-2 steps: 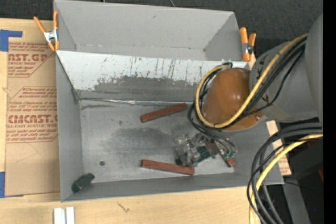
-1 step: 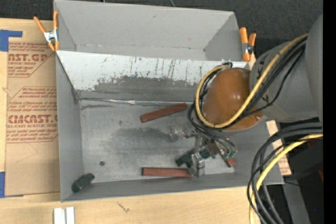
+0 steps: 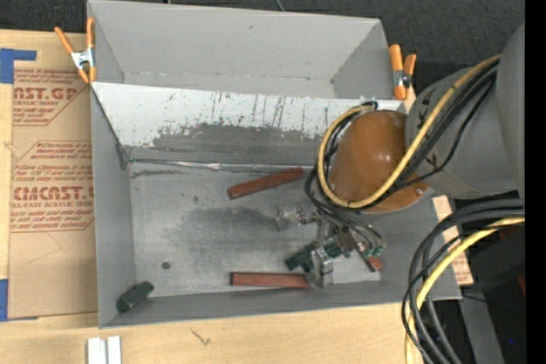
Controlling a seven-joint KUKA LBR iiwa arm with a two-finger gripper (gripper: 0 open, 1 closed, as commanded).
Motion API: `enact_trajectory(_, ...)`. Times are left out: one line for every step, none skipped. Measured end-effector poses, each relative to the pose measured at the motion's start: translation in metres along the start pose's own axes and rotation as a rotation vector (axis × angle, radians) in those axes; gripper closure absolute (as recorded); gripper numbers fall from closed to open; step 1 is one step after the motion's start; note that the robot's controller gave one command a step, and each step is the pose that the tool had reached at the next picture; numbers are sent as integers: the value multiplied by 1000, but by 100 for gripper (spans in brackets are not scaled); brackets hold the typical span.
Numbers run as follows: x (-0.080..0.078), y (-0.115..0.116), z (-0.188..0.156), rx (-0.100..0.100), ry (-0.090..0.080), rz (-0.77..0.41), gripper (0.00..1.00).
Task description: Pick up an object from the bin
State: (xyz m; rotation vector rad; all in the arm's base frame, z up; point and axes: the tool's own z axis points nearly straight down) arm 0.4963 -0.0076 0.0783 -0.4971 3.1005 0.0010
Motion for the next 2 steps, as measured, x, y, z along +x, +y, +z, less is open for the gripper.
enact_trajectory(24, -46, 6, -1, 0, -508, 100)
enact_trajectory(24, -46, 6, -1, 0, -508, 100)
